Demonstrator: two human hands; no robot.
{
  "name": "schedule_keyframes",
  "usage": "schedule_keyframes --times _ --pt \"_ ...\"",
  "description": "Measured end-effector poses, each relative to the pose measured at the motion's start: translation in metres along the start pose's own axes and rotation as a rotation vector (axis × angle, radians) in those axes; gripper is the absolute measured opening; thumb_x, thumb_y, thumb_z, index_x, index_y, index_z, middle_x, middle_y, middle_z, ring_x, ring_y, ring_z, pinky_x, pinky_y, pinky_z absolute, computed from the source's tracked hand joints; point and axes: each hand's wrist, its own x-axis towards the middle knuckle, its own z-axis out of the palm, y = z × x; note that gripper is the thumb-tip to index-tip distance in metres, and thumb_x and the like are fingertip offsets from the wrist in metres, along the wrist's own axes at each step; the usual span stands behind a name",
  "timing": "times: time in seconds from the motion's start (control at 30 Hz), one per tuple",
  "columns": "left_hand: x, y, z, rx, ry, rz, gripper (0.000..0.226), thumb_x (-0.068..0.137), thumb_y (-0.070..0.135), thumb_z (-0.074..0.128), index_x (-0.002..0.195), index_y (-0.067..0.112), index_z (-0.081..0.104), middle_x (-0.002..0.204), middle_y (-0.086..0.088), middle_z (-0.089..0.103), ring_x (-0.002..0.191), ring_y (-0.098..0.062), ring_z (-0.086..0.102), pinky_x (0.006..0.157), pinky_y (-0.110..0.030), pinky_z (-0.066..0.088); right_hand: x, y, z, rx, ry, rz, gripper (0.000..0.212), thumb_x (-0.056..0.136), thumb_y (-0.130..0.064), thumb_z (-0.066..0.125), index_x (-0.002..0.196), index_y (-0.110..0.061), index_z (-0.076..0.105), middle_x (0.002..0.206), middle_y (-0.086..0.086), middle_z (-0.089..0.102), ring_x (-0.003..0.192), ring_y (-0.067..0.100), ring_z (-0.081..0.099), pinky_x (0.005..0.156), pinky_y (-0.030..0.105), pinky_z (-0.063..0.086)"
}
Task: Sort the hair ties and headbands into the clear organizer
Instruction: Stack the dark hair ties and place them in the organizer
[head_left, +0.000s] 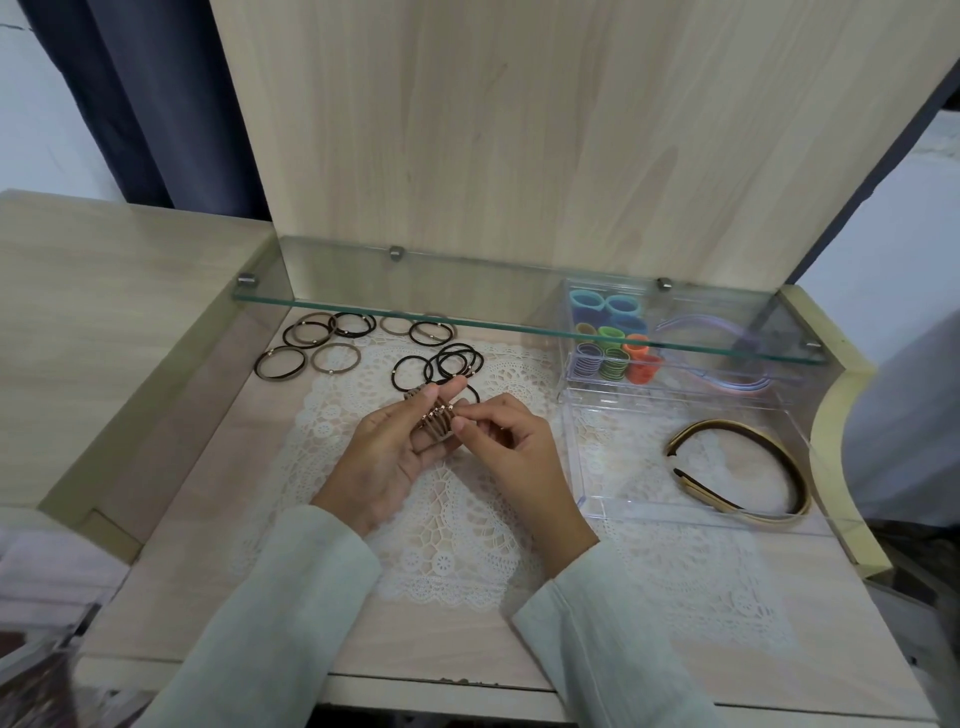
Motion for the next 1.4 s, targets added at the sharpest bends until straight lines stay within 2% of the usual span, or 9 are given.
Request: schedule_keyframes --times 0.2,0.4,0.53,0.63,0.73,0.87,1.07,1.23,1.4 --pt "-0.001 0.005 0.002 -0.044 0.01 -0.074 0.057 0.09 0.046 0.044 0.119 0.003 0.067 0.114 -0.023 0.069 0.108 -0.029 0.067 0.088 -0.033 0.057 -0.002 -0.002 0.001 0.03 0.005 0.051 0.013 0.085 -0.009 0.071 0.097 -0.01 0.076 0.083 0.005 0.054 0.073 0.01 0.047 0.068 0.017 0.04" --pt "-0.001 0.007 0.0 -0.075 0.014 -0.1 0.064 0.096 0.05 0.032 0.119 0.003 0.069 0.122 -0.029 0.063 0.12 -0.038 0.058 0.103 -0.043 0.049 -0.001 -0.003 0.001 0.009 -0.009 0.035 0.013 0.086 -0.01 0.07 0.096 -0.014 0.076 0.082 0.0 0.055 0.074 0.007 0.048 0.07 0.019 0.039" --pt "0.0 0.006 -0.001 -0.067 -0.014 -0.094 0.065 0.096 0.052 0.031 0.119 0.004 0.07 0.12 -0.029 0.064 0.107 -0.032 0.064 0.102 -0.041 0.048 -0.002 0.001 0.005 -0.058 -0.017 0.043 0.014 0.083 -0.022 0.065 0.092 -0.024 0.076 0.087 -0.004 0.054 0.09 0.014 0.05 0.084 0.028 0.04" --pt "0.0 0.006 -0.001 -0.07 -0.043 -0.099 0.067 0.093 0.054 0.032 0.119 0.005 0.07 0.115 -0.027 0.067 0.103 -0.03 0.065 0.106 -0.043 0.045 -0.001 0.0 0.007 -0.119 -0.054 0.054 0.018 0.079 -0.026 0.06 0.086 -0.038 0.072 0.091 -0.009 0.048 0.104 0.017 0.045 0.095 0.027 0.038" --pt "0.0 0.006 -0.003 -0.097 -0.059 -0.099 0.068 0.088 0.056 0.036 0.121 0.006 0.069 0.115 -0.028 0.066 0.111 -0.032 0.061 0.11 -0.046 0.04 0.0 0.0 0.007 -0.193 -0.104 0.031 0.019 0.077 -0.026 0.061 0.088 -0.039 0.07 0.092 -0.008 0.042 0.105 0.016 0.041 0.095 0.02 0.033" --pt "0.001 0.004 0.0 -0.148 -0.054 -0.073 0.065 0.088 0.054 0.037 0.115 0.006 0.072 0.113 -0.019 0.07 0.105 -0.022 0.066 0.106 -0.037 0.043 0.001 0.003 0.008 -0.244 -0.097 -0.011 0.023 0.076 -0.029 0.064 0.088 -0.048 0.07 0.095 -0.007 0.04 0.108 0.02 0.039 0.101 0.031 0.035" --pt "-0.003 0.007 0.004 -0.177 -0.034 -0.071 0.068 0.099 0.05 0.024 0.108 0.002 0.072 0.124 -0.008 0.068 0.105 -0.021 0.067 0.106 -0.038 0.041 0.0 0.002 0.007 -0.283 -0.146 0.008 0.019 0.079 -0.02 0.069 0.089 -0.036 0.071 0.097 -0.006 0.04 0.107 0.012 0.036 0.095 0.014 0.027" --pt "-0.005 0.008 0.006 -0.211 -0.015 -0.069 0.068 0.098 0.049 0.027 0.106 -0.003 0.07 0.127 -0.008 0.067 0.125 -0.024 0.057 0.112 -0.041 0.035 0.003 0.004 0.01 -0.284 -0.124 0.019 0.018 0.069 -0.038 0.064 0.085 -0.038 0.072 0.095 -0.01 0.04 0.109 0.016 0.037 0.1 0.025 0.033" --pt "-0.007 0.01 0.005 -0.248 -0.032 -0.063 0.067 0.097 0.049 0.03 0.105 -0.004 0.071 0.129 -0.009 0.065 0.126 -0.024 0.057 0.112 -0.037 0.037 0.004 0.003 0.011 -0.391 -0.178 0.041 0.019 0.075 -0.033 0.065 0.091 -0.033 0.075 0.096 -0.005 0.042 0.103 0.012 0.034 0.092 0.017 0.027"
